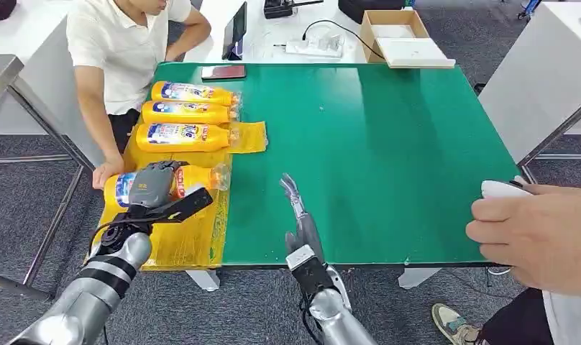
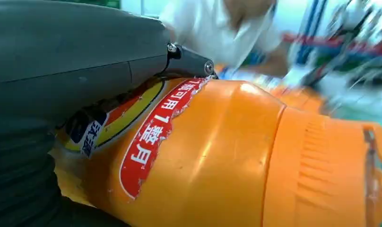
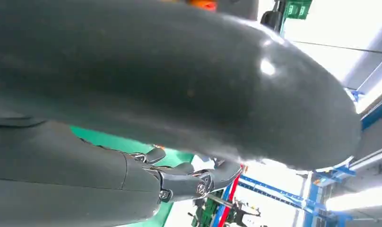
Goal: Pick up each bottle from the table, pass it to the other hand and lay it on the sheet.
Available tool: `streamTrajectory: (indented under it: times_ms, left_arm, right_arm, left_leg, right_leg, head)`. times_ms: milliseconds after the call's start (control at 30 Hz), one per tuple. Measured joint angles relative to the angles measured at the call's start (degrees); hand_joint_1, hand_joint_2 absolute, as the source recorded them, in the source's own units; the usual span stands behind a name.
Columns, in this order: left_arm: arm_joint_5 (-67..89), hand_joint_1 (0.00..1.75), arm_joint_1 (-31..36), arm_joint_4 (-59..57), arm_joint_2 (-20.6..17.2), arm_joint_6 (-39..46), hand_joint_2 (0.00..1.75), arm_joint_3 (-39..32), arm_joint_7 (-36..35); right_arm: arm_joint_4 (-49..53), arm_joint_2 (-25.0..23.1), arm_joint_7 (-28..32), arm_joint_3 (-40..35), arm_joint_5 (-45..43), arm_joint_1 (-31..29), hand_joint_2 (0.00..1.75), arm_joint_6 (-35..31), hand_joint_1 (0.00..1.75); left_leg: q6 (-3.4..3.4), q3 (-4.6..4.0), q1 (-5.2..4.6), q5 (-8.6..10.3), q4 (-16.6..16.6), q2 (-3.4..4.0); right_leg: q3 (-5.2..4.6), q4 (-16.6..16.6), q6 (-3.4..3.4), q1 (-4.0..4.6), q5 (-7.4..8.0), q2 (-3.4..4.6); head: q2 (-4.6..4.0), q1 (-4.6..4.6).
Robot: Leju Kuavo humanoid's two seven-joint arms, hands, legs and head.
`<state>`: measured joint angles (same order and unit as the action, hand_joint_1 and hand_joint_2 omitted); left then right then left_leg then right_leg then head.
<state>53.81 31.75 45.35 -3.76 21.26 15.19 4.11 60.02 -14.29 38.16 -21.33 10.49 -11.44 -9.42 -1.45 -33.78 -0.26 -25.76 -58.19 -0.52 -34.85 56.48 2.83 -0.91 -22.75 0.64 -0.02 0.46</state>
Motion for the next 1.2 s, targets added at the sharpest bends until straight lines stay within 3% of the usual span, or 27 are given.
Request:
streamTrajectory:
  times_ms: [333, 367, 400, 433, 467, 633, 667, 833, 1000, 1133, 1167, 1200]
  left_arm:
    - [-0.89, 1.75, 6.77, -17.52, 1.31, -0.63, 1.75, -0.24, -3.89]
    - [-1.40, 1.52, 7.05, -18.16, 1.42, -1.62, 1.75, -0.35, -3.54]
    - [-2.55, 0.66, 7.28, -18.75, 1.59, -2.94, 1.75, -0.57, -2.65]
    - [-3.90, 0.07, 7.53, -19.19, 1.77, -4.59, 1.75, -1.05, -1.64]
    - [-5.19, 0.00, 7.68, -19.49, 1.92, -6.09, 1.75, -1.62, -0.60]
    - [-11.85, 0.00, 7.99, -19.78, 2.34, -13.88, 1.75, -4.30, 4.31]
    - [-12.59, 0.00, 8.04, -19.78, 2.41, -14.75, 0.00, -4.59, 4.89]
    - [-15.96, 0.00, 8.07, -19.63, 2.76, -18.01, 0.00, -5.62, 7.56]
    - [-24.99, 0.00, 6.45, -16.41, 3.21, -28.42, 0.00, -6.78, 13.86]
    - [-28.73, 0.00, 3.93, -12.51, 3.26, -31.34, 0.00, -7.06, 15.32]
    - [-30.00, 0.00, 2.93, -10.85, 3.19, -31.50, 1.75, -7.04, 15.67]
    - [-31.13, 0.00, 1.92, -9.13, 3.11, -30.99, 1.75, -6.99, 15.89]
  right_arm:
    - [-2.05, -1.16, -0.04, -1.62, -0.64, -0.83, 0.00, 0.68, 0.00]
    - [-2.23, -1.29, -0.04, -1.66, -0.86, -0.85, 0.00, 0.68, 0.00]
    - [-2.49, -1.33, -0.04, -1.81, -1.20, -0.91, 0.00, 0.68, 0.00]
    - [-2.73, -1.33, -0.04, -1.99, -1.42, -0.98, 0.00, 0.68, 0.00]
    - [-3.02, -1.38, -0.04, -2.14, -1.64, -1.01, 0.00, 0.68, 0.00]
    - [-3.91, -1.44, 0.00, -2.30, -2.12, -1.04, 0.00, 0.74, 0.00]
    - [-4.07, -1.44, 0.00, -2.36, -2.12, -1.04, 0.00, 0.74, 0.00]
    - [-4.61, -1.44, 0.00, -2.47, -2.12, -1.10, 0.00, 0.74, 0.00]
    - [-4.74, -1.40, 0.00, -2.47, -2.23, -1.13, 0.00, 0.74, 0.00]
    - [-4.76, -1.27, 0.00, -2.54, -2.52, -1.12, 0.00, 0.50, 0.00]
    - [-4.77, -1.16, 0.00, -2.54, -2.67, -1.10, 0.00, 0.31, 0.00]
    - [-4.77, -1.05, 0.00, -2.54, -2.80, -1.07, 0.00, 0.22, 0.00]
  left_leg:
    - [0.02, -0.06, 0.00, -0.02, 0.00, -0.03]
    - [0.02, -0.04, 0.00, -0.02, 0.00, -0.03]
    - [0.02, -0.02, 0.00, -0.02, 0.00, -0.02]
    - [0.02, 0.02, 0.00, -0.02, 0.00, -0.03]
    - [0.02, 0.07, 0.00, -0.02, 0.01, -0.03]
    - [0.03, 0.19, 0.00, -0.02, 0.01, -0.07]
    - [0.03, 0.21, -0.01, -0.02, 0.01, -0.07]
    - [0.02, 0.27, -0.03, -0.02, 0.01, -0.16]
    - [0.02, 0.36, -0.04, -0.01, 0.01, -0.43]
    - [0.01, 0.40, -0.04, -0.01, 0.01, -0.40]
    - [0.01, 0.40, -0.03, 0.00, 0.01, -0.39]
    - [0.01, 0.39, -0.02, 0.00, 0.01, -0.39]
  right_leg:
    - [-0.05, -0.01, 0.00, 0.01, -0.02, -0.01]
    - [-0.05, -0.01, 0.00, 0.00, -0.01, -0.01]
    - [-0.03, -0.01, 0.00, 0.00, -0.01, -0.01]
    - [0.01, 0.00, 0.00, 0.00, -0.01, -0.01]
    - [0.05, 0.00, 0.00, -0.01, -0.01, -0.01]
    - [0.19, 0.03, -0.01, -0.01, -0.02, -0.02]
    - [0.21, 0.03, -0.01, -0.01, -0.02, -0.02]
    - [0.30, 0.02, -0.01, -0.05, -0.03, -0.05]
    - [0.48, 0.00, -0.03, -0.05, -0.06, -0.27]
    - [0.49, 0.00, -0.03, -0.05, -0.06, -0.26]
    - [0.49, 0.00, -0.03, -0.04, -0.06, -0.26]
    - [0.47, 0.00, -0.03, -0.03, -0.06, -0.25]
  head:
    - [0.00, 0.02]
    - [0.00, 0.02]
    - [0.00, 0.00]
    - [0.00, 0.02]
    - [0.00, 0.00]
    - [0.00, 0.00]
    - [0.00, 0.00]
    - [0.00, 0.00]
    - [0.00, 0.02]
    - [0.00, 0.00]
    - [0.00, 0.00]
    - [0.00, 0.02]
